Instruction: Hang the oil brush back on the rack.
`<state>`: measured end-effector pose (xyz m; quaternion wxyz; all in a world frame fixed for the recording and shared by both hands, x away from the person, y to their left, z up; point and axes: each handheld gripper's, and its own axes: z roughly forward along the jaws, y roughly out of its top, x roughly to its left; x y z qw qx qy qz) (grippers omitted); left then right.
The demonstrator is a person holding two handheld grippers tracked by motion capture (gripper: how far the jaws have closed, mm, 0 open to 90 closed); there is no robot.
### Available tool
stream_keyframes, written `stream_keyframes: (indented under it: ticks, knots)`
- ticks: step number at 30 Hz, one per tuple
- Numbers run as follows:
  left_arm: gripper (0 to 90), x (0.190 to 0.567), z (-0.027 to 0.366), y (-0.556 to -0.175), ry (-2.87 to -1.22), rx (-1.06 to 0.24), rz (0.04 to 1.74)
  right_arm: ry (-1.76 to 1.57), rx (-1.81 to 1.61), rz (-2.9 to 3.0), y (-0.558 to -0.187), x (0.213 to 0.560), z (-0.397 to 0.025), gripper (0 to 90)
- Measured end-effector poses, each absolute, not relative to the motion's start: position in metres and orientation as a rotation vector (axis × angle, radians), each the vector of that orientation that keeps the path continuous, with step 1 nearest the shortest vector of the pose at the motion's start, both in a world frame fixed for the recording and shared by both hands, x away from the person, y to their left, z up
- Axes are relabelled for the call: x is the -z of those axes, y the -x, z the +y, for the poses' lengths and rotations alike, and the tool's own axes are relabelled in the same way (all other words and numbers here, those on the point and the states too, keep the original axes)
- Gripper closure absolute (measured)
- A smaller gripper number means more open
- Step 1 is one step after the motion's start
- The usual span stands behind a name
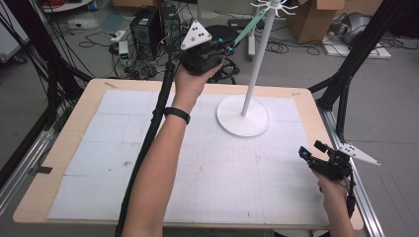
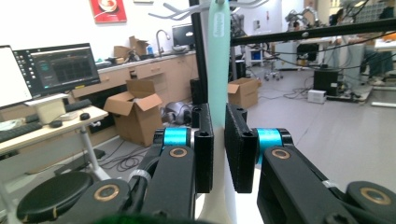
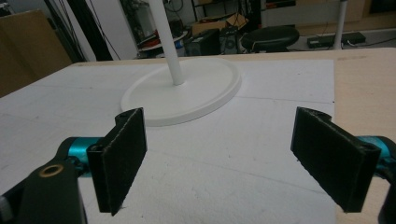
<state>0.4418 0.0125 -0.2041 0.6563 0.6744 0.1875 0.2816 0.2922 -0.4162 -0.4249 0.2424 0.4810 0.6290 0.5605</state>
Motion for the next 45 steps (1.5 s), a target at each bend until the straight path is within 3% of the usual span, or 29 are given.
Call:
stream_keyframes:
  ticks: [6,14,18,23,45]
  knots:
    - [79.8,0.208,0.01,-0.445,-1.555,-0.622,0.436,-1.322,-1.538,1.717,-0.292,0.425,-0.416,17.4]
    - [59.0,0.213,0.014,-0.445,-1.612,-0.556,0.438,-1.317,-1.54,1.722,-0.292,0.425,-0.415,17.4]
    - [41.4,0.217,0.024,-0.44,-1.663,-0.493,0.445,-1.309,-1.538,1.724,-0.292,0.425,-0.415,17.4]
    - [31.2,0.229,0.052,-0.428,-1.718,-0.459,0.423,-1.309,-1.529,1.73,-0.293,0.425,-0.414,17.4]
    - [20.2,0.315,0.194,-0.346,-1.776,-0.459,0.487,-1.295,-1.48,1.787,-0.293,0.428,-0.401,17.4]
